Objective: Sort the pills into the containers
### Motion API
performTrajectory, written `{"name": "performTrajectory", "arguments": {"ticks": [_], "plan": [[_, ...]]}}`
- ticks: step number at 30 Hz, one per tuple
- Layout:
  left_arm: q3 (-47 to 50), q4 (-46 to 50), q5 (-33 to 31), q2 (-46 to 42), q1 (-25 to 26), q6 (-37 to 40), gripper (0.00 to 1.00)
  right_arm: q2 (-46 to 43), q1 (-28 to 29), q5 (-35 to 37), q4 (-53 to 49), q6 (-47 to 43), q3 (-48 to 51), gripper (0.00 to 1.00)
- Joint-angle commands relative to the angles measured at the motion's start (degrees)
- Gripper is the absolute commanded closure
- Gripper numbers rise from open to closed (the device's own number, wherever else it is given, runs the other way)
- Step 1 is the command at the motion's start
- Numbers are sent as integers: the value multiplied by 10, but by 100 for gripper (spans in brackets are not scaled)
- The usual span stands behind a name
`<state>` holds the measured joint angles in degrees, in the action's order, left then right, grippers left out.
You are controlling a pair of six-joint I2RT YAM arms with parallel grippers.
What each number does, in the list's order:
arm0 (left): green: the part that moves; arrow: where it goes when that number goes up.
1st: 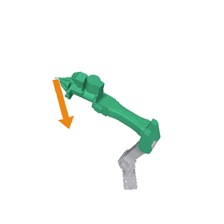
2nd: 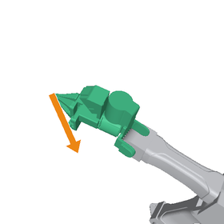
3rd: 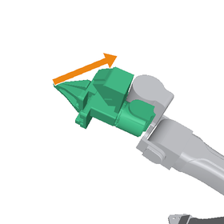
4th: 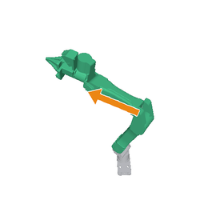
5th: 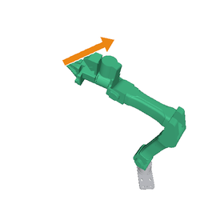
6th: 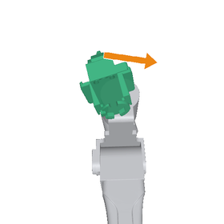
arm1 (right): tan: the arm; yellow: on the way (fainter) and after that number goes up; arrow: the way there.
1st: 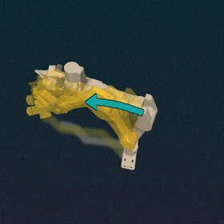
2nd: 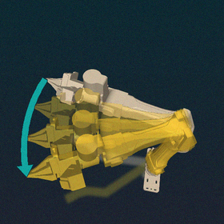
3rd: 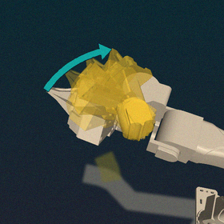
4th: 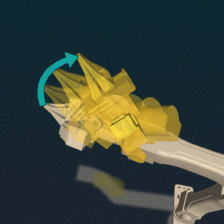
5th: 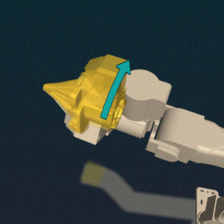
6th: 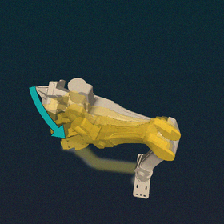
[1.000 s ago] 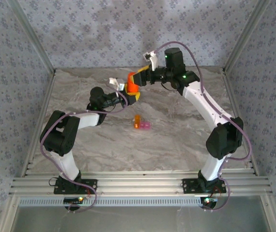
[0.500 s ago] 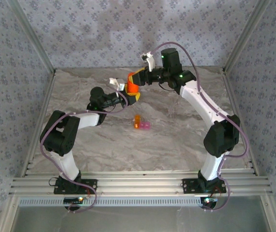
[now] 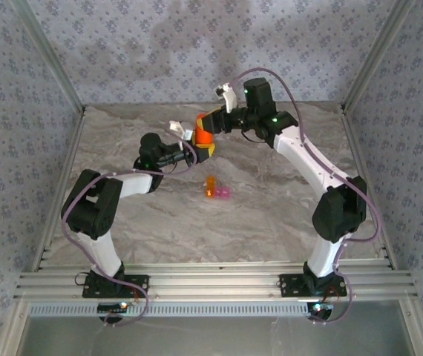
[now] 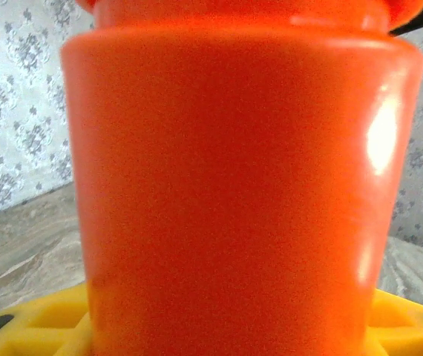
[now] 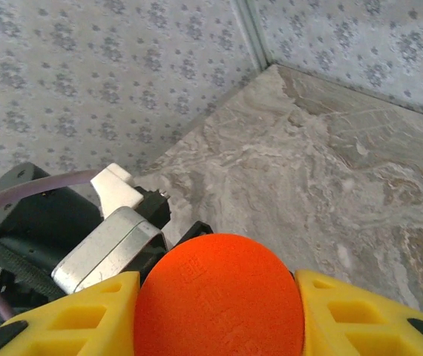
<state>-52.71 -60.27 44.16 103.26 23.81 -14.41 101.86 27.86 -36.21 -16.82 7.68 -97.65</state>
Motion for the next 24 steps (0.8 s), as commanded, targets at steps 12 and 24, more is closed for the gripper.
{"name": "performTrajectory", "arguments": {"ticks": [12, 24], "plan": [[10, -2, -65, -46, 9, 48, 100, -37, 63, 223, 68, 162, 148, 72], [1, 5, -59, -35, 8, 47, 100, -65, 33, 166, 65, 168, 108, 43]]}}
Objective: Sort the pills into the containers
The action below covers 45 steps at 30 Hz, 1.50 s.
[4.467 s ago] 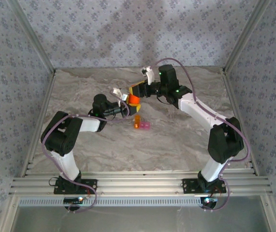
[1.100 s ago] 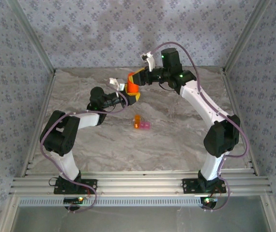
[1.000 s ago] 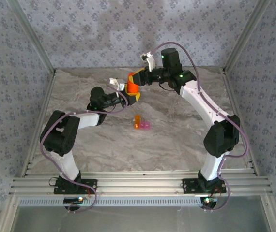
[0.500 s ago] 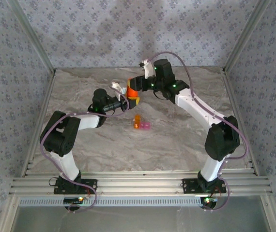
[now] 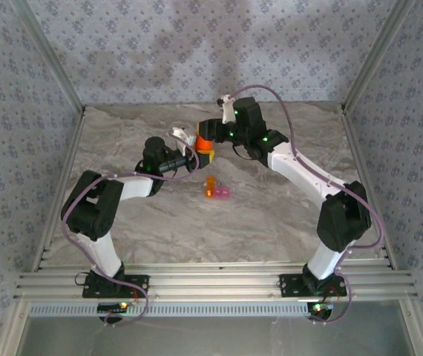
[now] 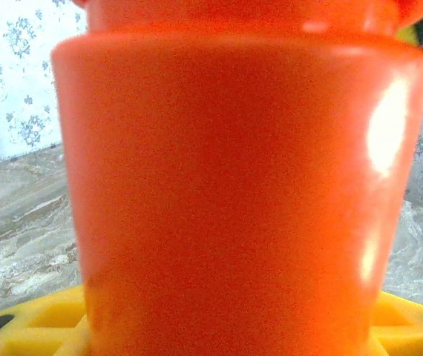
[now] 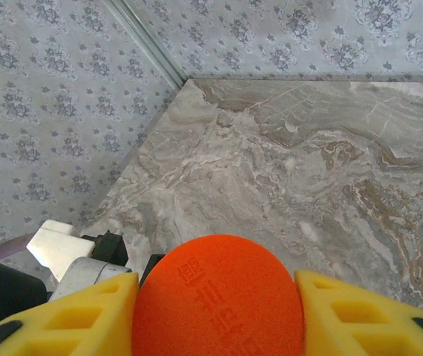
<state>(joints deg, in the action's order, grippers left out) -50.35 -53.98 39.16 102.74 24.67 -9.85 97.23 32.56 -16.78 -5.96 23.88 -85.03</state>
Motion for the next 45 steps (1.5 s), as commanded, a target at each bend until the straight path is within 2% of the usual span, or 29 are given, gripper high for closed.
{"name": "performTrajectory", "arguments": {"ticks": [1, 4, 7, 11, 18, 20, 23, 27, 29, 33, 38, 45], "plan": [[-24, -57, -7, -28, -1, 1, 100, -27, -20, -41, -43, 5, -21, 37], [-27, -57, 1, -22, -1, -3, 100, -60, -32, -72, -47, -5, -22, 27], [-32, -58, 8, -17, -1, -7, 100, -101, -39, -76, -65, -22, -11, 22], [-36, -59, 20, -11, 0, -19, 100, -146, -63, -73, -97, -39, 7, 22], [-69, -46, 47, 4, 5, -77, 100, -207, -139, -95, -131, -44, 64, 22], [-75, 1, 59, -13, 6, -57, 100, -220, -156, -101, -132, -45, 81, 22], [-93, 113, 89, -45, 8, 12, 100, -223, -170, -115, -142, -52, 88, 23], [-131, 276, 119, -71, 6, 102, 100, -216, -172, -134, -152, -53, 87, 23], [-139, 323, 134, -75, 5, 129, 100, -209, -172, -143, -162, -54, 81, 23], [-130, 341, 144, -77, 2, 147, 100, -197, -172, -171, -193, -69, 73, 23], [-137, 349, 161, -66, 1, 150, 100, -179, -170, -215, -253, -131, 45, 24], [-130, 404, 183, -58, 5, 174, 100, -167, -168, -214, -274, -161, 31, 23]]}}
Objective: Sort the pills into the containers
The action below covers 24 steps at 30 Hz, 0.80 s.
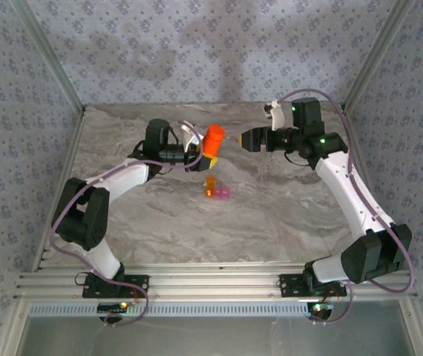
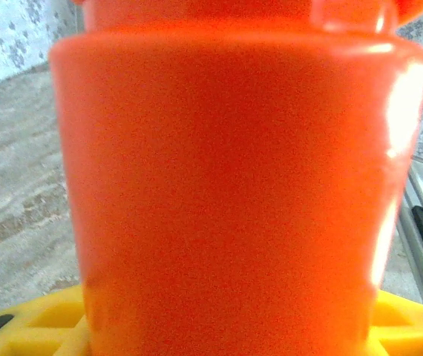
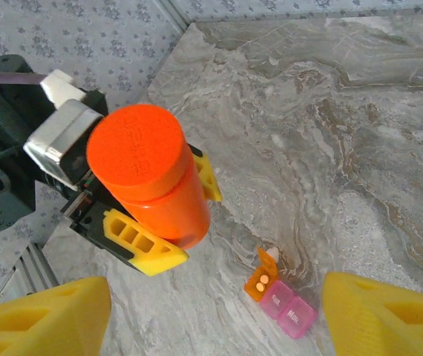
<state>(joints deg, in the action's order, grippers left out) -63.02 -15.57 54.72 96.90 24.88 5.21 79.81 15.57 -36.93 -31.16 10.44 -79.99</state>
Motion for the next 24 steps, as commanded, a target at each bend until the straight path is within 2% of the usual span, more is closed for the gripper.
{"name": "performTrajectory", "arguments": {"ticks": [1, 4, 11, 16, 24], "plan": [[7, 8, 24, -3, 4, 19, 100, 8, 2, -7, -13, -24, -15, 23], [30, -44, 17, -9, 5, -13, 100, -7, 2, -5, 37, -9, 29, 23], [53, -184, -20, -8, 23, -114, 100, -93, 7, -46, 314, 76, 204, 20], [30, -198, -34, -2, 50, -135, 100, -90, 28, -69, 374, 70, 225, 19], [19, -254, -40, 5, 69, -190, 100, -69, 50, -55, 420, 67, 229, 18]]}}
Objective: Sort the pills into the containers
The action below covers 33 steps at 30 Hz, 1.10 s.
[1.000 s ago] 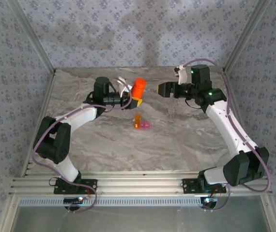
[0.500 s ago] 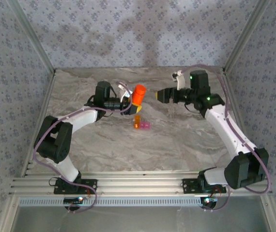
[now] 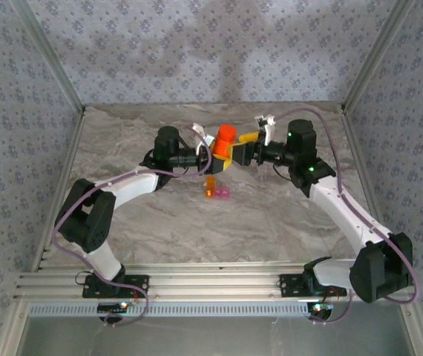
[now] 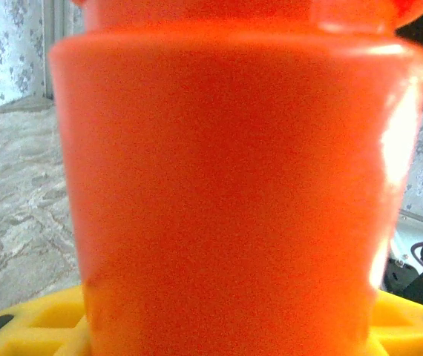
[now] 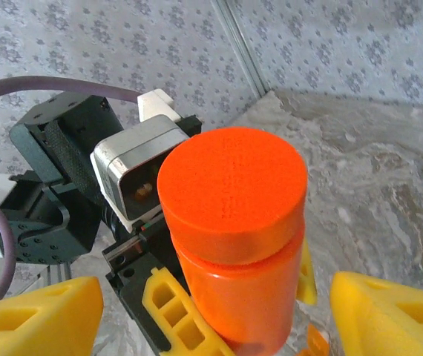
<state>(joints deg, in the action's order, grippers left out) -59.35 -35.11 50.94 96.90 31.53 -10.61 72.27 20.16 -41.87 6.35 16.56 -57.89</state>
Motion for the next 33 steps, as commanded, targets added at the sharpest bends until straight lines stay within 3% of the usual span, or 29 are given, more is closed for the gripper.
{"name": "performTrajectory", "arguments": {"ticks": [1, 17, 23, 30, 33], "plan": [[-19, -59, -3, 5, 4, -33, 100, 9, 6, -2, 48, 6, 9, 18], [-31, -32, -11, 0, 26, -18, 100, 62, 28, 6, 108, 26, 1, 22], [-28, -22, -10, -4, 28, -10, 100, 73, 28, 5, 129, 41, -5, 36], [-20, -21, -15, -11, 30, -7, 100, 88, 30, -2, 133, 48, -14, 65], [-19, -16, -24, -13, 30, -2, 100, 88, 30, 0, 136, 51, -12, 72]]}}
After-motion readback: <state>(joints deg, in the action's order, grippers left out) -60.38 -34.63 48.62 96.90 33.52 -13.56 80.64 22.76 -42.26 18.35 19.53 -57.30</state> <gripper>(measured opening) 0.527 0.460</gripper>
